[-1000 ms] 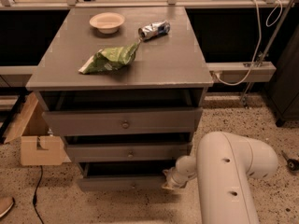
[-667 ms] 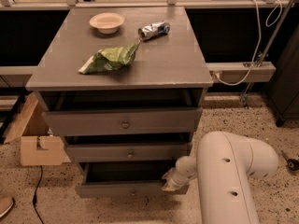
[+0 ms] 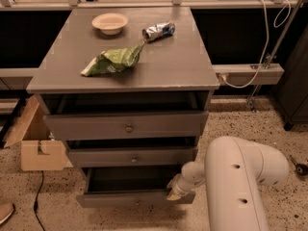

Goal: Open bottom drawer

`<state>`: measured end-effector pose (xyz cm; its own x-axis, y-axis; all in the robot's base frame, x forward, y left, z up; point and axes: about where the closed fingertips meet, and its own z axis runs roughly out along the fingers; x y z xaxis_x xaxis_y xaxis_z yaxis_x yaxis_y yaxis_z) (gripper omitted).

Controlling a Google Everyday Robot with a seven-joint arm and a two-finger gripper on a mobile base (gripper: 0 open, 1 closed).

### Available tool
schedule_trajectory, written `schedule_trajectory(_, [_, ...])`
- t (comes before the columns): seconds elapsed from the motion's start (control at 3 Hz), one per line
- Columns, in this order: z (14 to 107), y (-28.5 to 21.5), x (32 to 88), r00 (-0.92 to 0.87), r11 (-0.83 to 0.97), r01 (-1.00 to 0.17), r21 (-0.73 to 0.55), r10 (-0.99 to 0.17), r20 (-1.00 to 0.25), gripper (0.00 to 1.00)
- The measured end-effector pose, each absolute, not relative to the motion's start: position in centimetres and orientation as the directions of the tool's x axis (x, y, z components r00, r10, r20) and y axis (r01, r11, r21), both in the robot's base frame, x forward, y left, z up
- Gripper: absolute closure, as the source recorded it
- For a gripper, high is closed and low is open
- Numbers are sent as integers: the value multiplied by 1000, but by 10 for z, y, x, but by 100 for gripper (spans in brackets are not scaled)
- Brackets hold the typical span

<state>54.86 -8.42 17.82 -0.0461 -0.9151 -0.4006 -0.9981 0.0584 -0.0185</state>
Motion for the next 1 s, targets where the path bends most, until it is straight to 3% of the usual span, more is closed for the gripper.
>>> schedule_trajectory(1.0, [175,-80,543,-28,31,-1000,0,-922,-387,5])
